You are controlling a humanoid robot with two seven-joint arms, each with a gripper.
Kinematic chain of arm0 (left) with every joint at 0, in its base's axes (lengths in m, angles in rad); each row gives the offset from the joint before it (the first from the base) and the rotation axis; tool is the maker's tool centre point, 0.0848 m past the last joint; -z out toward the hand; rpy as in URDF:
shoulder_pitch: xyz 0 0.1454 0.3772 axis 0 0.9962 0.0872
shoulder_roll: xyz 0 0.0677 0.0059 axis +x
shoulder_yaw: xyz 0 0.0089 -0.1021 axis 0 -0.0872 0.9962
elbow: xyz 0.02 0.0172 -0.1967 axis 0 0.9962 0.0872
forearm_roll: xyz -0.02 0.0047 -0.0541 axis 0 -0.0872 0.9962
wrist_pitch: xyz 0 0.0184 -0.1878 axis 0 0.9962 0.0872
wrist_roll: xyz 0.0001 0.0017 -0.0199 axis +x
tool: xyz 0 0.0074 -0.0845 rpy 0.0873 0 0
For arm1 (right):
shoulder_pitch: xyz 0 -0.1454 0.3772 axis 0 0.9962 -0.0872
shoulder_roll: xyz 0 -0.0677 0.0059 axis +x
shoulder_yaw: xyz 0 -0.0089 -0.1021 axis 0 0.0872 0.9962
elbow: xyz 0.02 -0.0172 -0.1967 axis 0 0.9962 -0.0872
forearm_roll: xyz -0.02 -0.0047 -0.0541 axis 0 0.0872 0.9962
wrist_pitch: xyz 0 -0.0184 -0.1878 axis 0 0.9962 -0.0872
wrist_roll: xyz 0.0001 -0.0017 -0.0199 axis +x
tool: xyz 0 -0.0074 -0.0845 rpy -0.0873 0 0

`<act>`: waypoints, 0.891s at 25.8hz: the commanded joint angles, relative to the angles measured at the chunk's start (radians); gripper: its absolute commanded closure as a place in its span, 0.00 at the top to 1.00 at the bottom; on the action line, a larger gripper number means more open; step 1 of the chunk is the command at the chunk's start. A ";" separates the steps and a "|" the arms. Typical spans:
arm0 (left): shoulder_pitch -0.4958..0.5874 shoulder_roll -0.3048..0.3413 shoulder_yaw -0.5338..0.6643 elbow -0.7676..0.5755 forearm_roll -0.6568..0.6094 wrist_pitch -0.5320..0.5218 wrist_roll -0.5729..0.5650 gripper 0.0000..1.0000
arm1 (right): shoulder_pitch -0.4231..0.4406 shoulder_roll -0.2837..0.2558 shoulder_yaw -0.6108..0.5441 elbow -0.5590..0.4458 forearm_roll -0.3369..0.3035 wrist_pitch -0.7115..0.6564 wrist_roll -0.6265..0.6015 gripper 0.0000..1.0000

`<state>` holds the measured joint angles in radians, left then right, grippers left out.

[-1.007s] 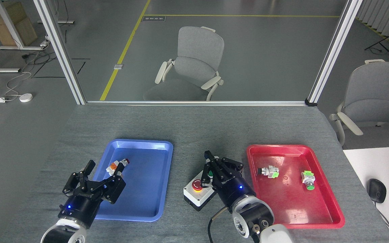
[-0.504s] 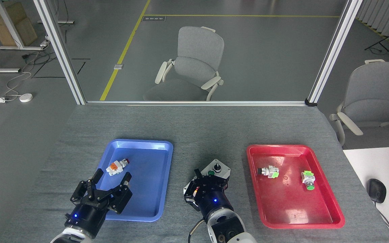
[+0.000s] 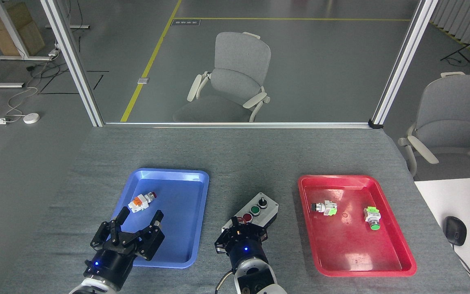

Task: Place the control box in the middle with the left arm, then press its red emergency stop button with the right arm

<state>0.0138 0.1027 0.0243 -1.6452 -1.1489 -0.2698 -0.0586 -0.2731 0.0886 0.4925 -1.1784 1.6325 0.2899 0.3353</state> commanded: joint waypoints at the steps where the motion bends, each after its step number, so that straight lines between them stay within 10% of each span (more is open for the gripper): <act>1: 0.006 -0.001 -0.001 -0.002 0.000 0.000 -0.001 0.99 | -0.026 0.016 0.001 0.043 -0.002 0.052 0.034 0.00; 13: -0.066 0.008 0.009 0.001 -0.003 0.007 -0.001 0.99 | -0.051 0.023 0.032 0.069 -0.013 0.110 0.041 0.01; 23: -0.083 -0.001 -0.004 0.008 -0.018 0.083 -0.003 0.98 | -0.031 0.017 -0.045 -0.135 -0.017 0.109 -0.147 0.91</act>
<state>-0.0575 0.1009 0.0263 -1.6387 -1.1578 -0.1970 -0.0618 -0.3150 0.1080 0.4835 -1.2438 1.6160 0.4071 0.2280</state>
